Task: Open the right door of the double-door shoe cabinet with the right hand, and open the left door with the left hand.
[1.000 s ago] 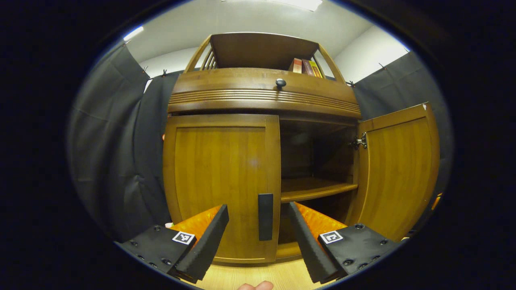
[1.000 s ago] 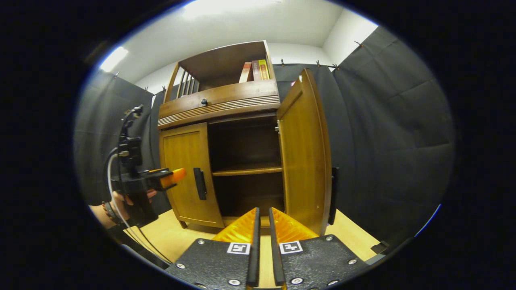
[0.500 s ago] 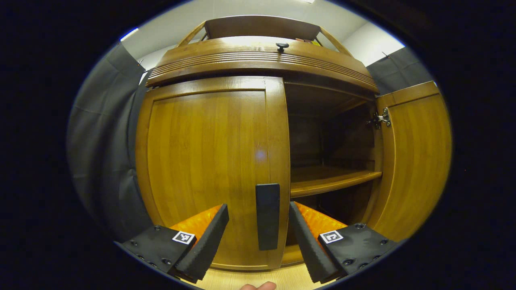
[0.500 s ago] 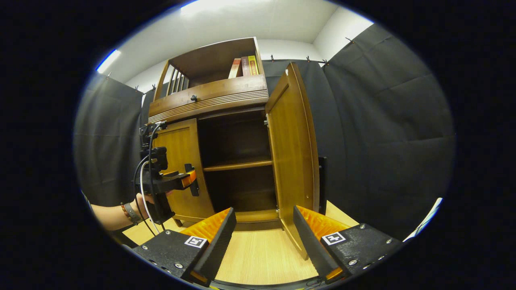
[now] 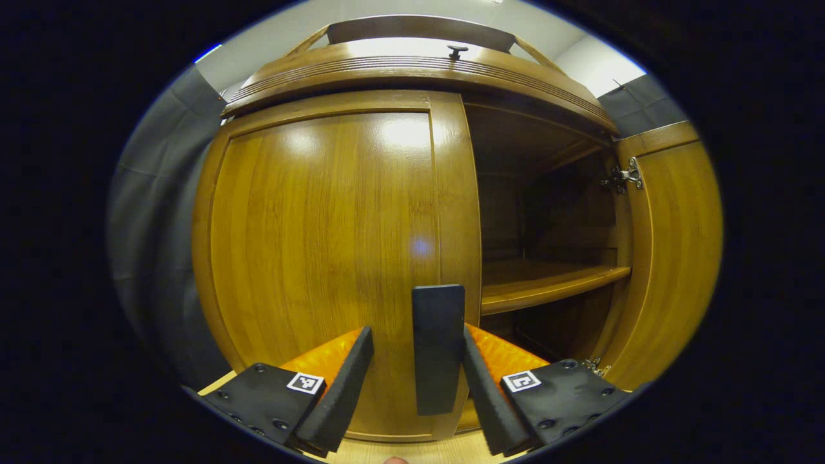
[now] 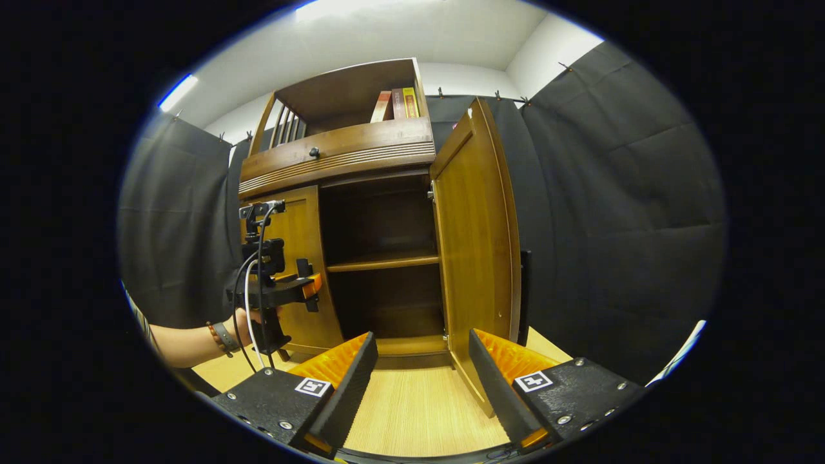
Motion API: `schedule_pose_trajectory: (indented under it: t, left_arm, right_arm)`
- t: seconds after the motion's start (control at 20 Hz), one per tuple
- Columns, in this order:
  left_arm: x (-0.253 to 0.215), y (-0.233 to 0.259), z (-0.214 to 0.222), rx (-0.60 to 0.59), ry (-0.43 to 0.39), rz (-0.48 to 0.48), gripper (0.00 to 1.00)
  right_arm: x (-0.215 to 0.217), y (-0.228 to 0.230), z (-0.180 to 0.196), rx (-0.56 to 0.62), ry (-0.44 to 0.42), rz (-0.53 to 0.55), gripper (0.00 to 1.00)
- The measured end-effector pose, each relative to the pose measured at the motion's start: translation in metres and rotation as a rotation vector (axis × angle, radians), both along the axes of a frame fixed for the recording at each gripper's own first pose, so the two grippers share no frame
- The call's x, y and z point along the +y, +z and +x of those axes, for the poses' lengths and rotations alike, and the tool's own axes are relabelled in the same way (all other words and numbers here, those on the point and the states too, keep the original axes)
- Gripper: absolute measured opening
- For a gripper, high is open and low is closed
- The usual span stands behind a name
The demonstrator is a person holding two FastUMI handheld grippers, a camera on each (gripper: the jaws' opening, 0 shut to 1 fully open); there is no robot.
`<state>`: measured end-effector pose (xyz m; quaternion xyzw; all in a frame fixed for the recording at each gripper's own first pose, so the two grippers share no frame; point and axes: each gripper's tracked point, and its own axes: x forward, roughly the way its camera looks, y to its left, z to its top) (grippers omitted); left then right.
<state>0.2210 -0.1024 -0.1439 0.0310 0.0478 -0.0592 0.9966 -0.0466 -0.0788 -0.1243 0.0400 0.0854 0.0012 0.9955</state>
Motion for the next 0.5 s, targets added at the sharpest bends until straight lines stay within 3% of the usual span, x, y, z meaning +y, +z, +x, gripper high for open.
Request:
schedule_pose_trajectory:
  t: [0.1, 0.25, 0.35, 0.4, 0.5]
  left_arm:
    - [-0.012, -0.001, 0.001, -0.001, -0.032, -0.004, 0.72]
    - [-0.014, -0.001, -0.001, 0.004, -0.020, -0.012, 0.40]
    - [-0.015, -0.002, 0.000, 0.015, -0.018, -0.032, 0.36]
    - [-0.014, -0.003, -0.001, 0.019, -0.016, -0.021, 0.36]
    - [-0.014, -0.002, -0.002, 0.021, -0.010, -0.009, 0.36]
  right_arm:
    - [0.002, -0.001, 0.001, 0.007, 0.006, 0.002, 0.88]
    - [0.001, -0.002, -0.002, 0.010, 0.001, -0.012, 0.88]
    - [0.000, -0.003, -0.007, 0.017, -0.004, -0.016, 0.88]
    - [-0.001, -0.004, -0.011, 0.018, -0.007, -0.018, 0.81]
    - [-0.002, -0.002, -0.015, 0.017, -0.014, -0.021, 0.88]
